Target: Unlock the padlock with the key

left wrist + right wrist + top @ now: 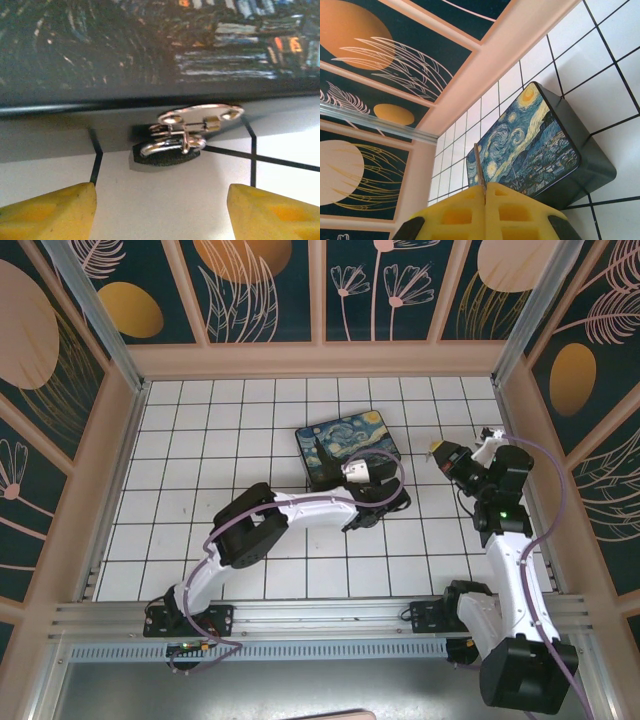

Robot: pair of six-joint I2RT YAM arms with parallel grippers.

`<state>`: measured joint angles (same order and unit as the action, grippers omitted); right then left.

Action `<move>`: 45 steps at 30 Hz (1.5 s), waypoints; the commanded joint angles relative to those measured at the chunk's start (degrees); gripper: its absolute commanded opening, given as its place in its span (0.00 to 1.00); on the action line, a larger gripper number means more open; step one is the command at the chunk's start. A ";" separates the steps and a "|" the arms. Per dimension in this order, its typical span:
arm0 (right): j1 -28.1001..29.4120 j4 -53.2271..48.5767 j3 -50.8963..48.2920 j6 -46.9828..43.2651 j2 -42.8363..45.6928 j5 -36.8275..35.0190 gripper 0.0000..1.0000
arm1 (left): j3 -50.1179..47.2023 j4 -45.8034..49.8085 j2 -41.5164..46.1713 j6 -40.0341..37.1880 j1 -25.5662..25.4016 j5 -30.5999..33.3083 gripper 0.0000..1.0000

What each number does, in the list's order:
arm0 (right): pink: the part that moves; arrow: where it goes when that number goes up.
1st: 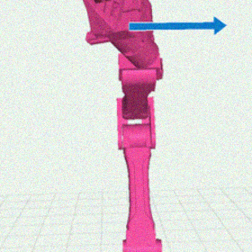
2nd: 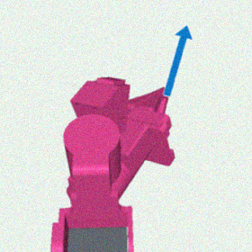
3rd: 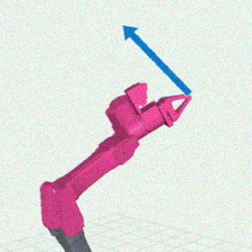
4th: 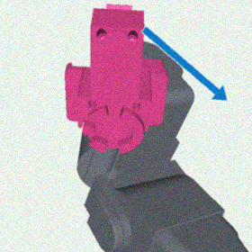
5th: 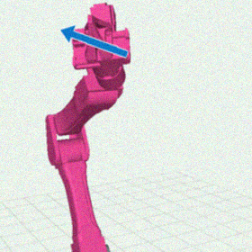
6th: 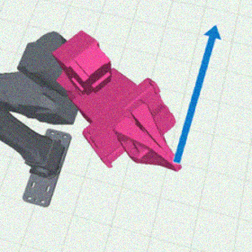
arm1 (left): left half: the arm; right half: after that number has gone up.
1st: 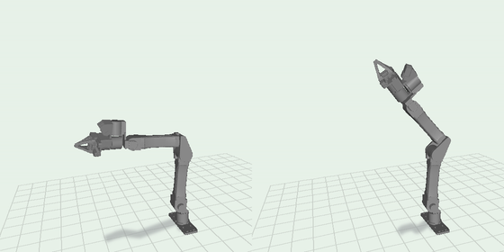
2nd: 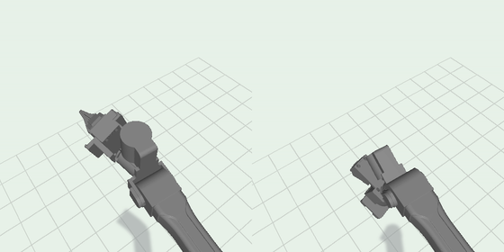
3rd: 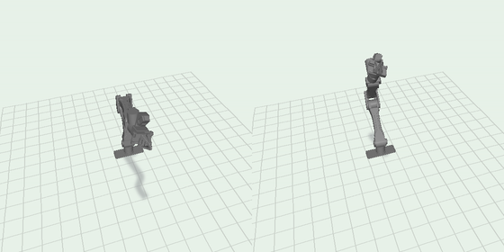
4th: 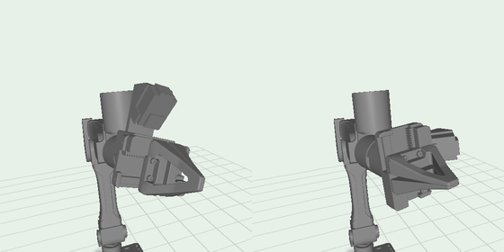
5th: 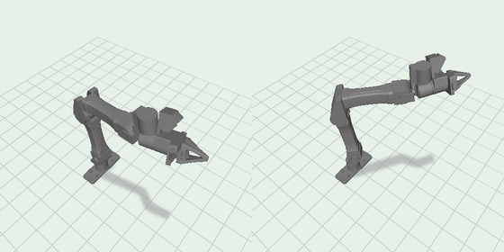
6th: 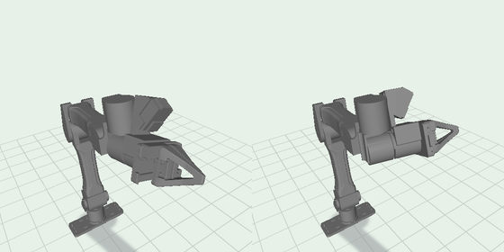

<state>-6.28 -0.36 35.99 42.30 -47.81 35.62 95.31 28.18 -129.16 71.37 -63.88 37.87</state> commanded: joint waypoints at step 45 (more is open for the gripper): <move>2.59 13.06 -1.14 -5.11 -14.81 -3.94 0.00 | -33.74 -9.96 39.13 -2.85 8.30 -7.58 0.69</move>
<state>-4.23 6.28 33.47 40.05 -59.70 35.33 65.43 18.59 -97.86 69.41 -59.29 32.51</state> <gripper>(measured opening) 0.053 0.688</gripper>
